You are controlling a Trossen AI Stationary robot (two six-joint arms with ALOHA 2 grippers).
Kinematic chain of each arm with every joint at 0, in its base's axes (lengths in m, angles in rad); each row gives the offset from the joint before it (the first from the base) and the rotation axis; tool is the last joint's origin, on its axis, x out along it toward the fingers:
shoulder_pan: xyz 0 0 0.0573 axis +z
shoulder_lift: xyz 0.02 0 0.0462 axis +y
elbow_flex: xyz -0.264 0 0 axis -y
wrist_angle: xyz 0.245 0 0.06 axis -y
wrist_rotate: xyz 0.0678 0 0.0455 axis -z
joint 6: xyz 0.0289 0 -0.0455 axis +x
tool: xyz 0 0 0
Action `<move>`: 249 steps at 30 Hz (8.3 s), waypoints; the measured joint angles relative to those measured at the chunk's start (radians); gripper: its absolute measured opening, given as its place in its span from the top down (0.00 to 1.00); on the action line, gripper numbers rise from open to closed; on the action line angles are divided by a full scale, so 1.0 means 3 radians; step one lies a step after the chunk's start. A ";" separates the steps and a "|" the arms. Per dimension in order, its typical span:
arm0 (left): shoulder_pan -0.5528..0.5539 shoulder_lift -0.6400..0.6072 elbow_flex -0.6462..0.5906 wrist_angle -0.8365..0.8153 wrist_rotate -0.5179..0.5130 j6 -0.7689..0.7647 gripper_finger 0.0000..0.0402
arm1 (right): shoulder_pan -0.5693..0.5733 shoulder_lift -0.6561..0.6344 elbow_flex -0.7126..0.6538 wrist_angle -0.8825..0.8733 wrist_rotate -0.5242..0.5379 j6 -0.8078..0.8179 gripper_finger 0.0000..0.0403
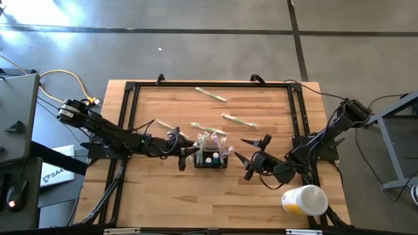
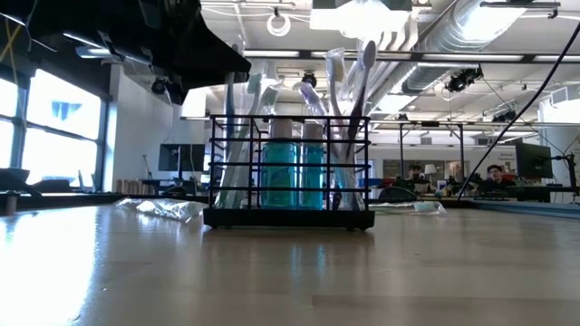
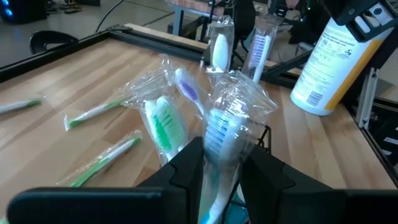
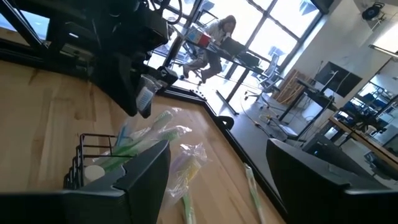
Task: Pick & Place toothbrushing station
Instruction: Put the blue toothbrush into the wire organizer, then put the green toothbrush into the wire organizer
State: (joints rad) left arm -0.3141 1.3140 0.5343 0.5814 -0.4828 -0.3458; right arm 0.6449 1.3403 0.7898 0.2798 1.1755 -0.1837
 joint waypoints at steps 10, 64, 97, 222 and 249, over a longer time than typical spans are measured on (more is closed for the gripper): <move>0.0000 -0.0001 0.0009 0.0096 0.0007 0.0322 0.76 | 0.0000 0.0000 0.0000 -0.0154 0.0001 0.0080 0.36; 0.1808 -0.0251 0.1573 -0.4836 0.1485 0.1798 0.59 | 0.0004 0.0000 0.0003 -0.0479 -0.0270 0.0466 0.36; 0.1986 0.0320 0.0352 -0.3026 0.1466 0.2020 0.59 | -0.0239 0.0000 0.0000 -0.0580 -0.0978 0.0716 0.36; -0.0275 0.1396 0.1554 0.1108 0.0864 0.1236 1.00 | -0.0329 0.0036 0.0000 0.0855 -0.2715 -0.0076 0.36; -0.0217 0.1420 0.1579 0.0992 0.0885 0.1300 0.92 | -0.0348 0.0036 0.0000 0.0767 -0.2716 -0.0228 0.97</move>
State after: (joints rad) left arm -0.3794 1.7401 1.0080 0.8792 -0.2173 0.0443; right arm 0.5404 1.3510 0.7898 0.5099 0.3607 -0.2520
